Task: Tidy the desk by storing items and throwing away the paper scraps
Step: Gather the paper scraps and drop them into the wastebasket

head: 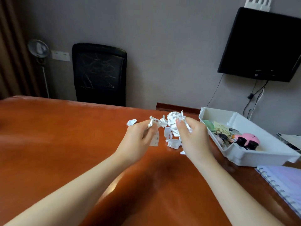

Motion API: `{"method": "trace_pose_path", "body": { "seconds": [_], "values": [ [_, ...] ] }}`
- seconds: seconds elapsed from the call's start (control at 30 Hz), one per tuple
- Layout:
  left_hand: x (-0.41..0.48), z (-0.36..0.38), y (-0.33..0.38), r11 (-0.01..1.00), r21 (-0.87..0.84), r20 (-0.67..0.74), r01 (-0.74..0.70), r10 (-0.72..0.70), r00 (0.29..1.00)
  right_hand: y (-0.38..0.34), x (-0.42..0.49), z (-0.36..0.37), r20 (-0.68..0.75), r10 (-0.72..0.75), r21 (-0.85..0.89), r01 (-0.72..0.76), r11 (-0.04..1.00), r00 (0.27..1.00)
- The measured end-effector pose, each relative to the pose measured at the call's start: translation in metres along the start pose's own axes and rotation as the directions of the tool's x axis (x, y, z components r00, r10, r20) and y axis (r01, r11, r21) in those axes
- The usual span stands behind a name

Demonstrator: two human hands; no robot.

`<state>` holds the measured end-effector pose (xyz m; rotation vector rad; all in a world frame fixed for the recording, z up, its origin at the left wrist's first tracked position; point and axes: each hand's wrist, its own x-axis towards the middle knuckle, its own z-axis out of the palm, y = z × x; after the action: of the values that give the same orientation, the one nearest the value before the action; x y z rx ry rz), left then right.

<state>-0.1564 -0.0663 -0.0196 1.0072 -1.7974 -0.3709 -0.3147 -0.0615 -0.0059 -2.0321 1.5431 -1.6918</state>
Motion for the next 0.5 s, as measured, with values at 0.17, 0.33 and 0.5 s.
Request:
{"method": "trace_pose_path", "body": {
  "seconds": [0.17,0.33,0.5],
  "values": [
    [-0.034,-0.060,0.002,0.999,0.022,-0.023,0.034,-0.033,0.999,-0.050,-0.013,0.029,0.106,-0.007,0.122,-0.006,0.992,0.994],
    [-0.089,-0.143,-0.008,0.978,0.049,-0.084,0.203,-0.199,0.976,-0.102,-0.040,0.077,0.228,-0.079,0.264,0.017,0.964,0.970],
    [-0.156,-0.230,-0.020,0.921,0.130,-0.172,0.367,-0.344,0.923,-0.167,-0.082,0.133,0.361,-0.195,0.408,0.034,0.912,0.912]
  ]
}}
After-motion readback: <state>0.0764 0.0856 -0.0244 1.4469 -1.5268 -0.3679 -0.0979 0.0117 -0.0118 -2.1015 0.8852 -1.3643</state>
